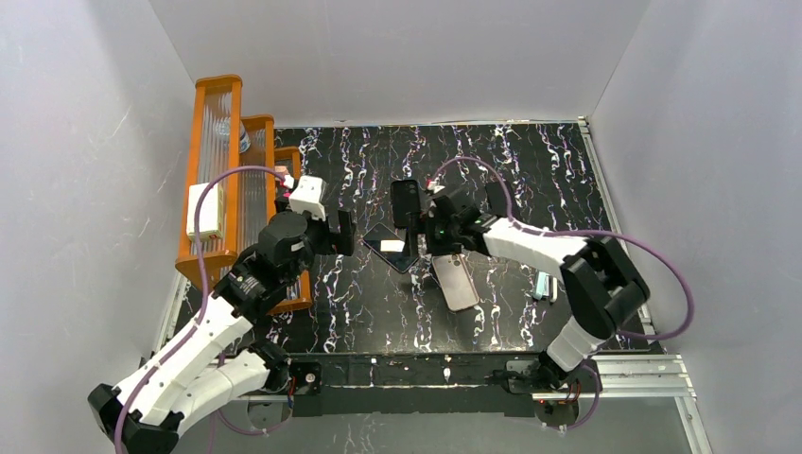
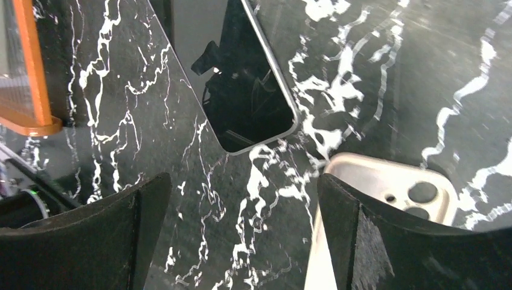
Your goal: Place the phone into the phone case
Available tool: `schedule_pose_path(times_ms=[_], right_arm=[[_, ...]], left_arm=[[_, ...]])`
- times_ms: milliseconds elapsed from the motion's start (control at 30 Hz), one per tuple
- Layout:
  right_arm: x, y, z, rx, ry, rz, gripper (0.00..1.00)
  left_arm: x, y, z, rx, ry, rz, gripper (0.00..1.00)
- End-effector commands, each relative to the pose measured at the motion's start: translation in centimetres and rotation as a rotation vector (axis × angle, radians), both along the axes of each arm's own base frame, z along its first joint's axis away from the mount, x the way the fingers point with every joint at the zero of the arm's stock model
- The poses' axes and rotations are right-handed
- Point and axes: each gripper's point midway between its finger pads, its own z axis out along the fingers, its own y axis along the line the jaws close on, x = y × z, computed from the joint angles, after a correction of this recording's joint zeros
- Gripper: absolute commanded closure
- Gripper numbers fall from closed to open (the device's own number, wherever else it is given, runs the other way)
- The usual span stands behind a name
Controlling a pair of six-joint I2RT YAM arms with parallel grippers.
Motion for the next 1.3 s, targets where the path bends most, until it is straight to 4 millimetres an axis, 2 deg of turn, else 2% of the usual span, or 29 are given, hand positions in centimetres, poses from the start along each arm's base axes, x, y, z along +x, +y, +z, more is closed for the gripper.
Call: schedule_pose_path(times_ms=[0,100,233,433,867,1267], right_arm=[[3.0,3.2,1.0,-0.028,-0.17,0.073,0.01],[3.6,4.3,-0.4,-0.069,-0.182,0.111,0.01],[5.0,5.2,-1.3,-0.139,-0.26,0.128,0.01],[5.7,7.0,-3.0,-0.22,-0.335,0.202,0.01],[5.2,9.1,-5.8,-0.296,-0.356,0.299,0.01],[4.8,9.3,-6.3,-0.341,-0.388,0.328,0.02]], left_arm=[[-0.1,1.7,0.5,0.018,-0.041,0.058,0.02],[-0.2,2.1,1.0,0.012,-0.057,0.072,0.02],[-0.3,2.5,1.3,0.005,-0.073,0.085,0.02],[-0.4,2.8,1.5,0.008,-0.083,0.095,0.02],[-0.5,3.0,1.5,0.011,-0.09,0.096,0.02],[-0.5,2.9,1.5,0.017,-0.088,0.091,0.02]])
